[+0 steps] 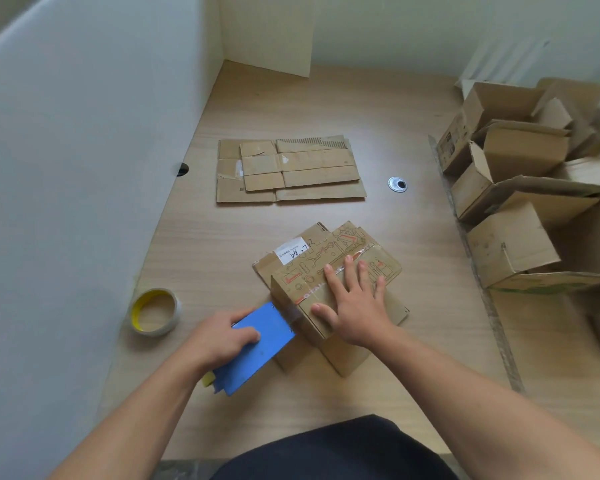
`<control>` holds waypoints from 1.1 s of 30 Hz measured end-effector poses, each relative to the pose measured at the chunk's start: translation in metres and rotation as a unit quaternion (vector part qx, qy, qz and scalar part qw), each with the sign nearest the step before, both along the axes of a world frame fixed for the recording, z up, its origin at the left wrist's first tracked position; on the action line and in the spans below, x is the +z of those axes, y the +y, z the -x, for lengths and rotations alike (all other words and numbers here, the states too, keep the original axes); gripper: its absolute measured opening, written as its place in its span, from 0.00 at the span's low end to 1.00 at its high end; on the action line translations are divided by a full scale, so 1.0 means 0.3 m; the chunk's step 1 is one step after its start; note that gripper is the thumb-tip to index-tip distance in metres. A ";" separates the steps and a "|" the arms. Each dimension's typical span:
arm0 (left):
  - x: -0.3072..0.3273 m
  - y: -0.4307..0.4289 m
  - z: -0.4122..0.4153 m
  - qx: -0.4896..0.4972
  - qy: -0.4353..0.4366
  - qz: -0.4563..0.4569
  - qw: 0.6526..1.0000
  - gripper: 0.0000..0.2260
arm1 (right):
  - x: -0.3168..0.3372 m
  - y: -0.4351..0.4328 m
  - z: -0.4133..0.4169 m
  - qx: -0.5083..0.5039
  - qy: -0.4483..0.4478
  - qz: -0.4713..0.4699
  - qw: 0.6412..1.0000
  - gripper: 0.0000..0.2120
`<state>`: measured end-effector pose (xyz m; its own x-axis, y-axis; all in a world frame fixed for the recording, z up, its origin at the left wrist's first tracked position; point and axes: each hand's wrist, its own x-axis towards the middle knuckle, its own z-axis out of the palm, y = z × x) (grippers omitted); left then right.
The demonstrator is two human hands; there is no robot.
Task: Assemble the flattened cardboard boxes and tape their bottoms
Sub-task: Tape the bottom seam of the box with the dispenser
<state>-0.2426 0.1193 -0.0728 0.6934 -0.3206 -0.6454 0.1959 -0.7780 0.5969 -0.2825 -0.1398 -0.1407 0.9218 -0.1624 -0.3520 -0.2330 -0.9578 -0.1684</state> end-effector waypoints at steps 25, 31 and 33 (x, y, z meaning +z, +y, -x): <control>-0.026 -0.234 -0.088 -0.102 -0.119 -0.202 0.967 0.12 | 0.028 0.005 -0.015 -0.029 0.000 0.006 1.000 0.42; -0.083 -0.174 -0.026 -0.067 -0.109 -0.132 0.983 0.15 | 0.075 0.022 -0.001 -0.035 -0.013 0.012 0.999 0.40; -0.082 -0.138 -0.031 -0.054 -0.125 -0.117 0.984 0.15 | 0.081 0.050 0.014 -0.045 -0.061 0.026 0.997 0.38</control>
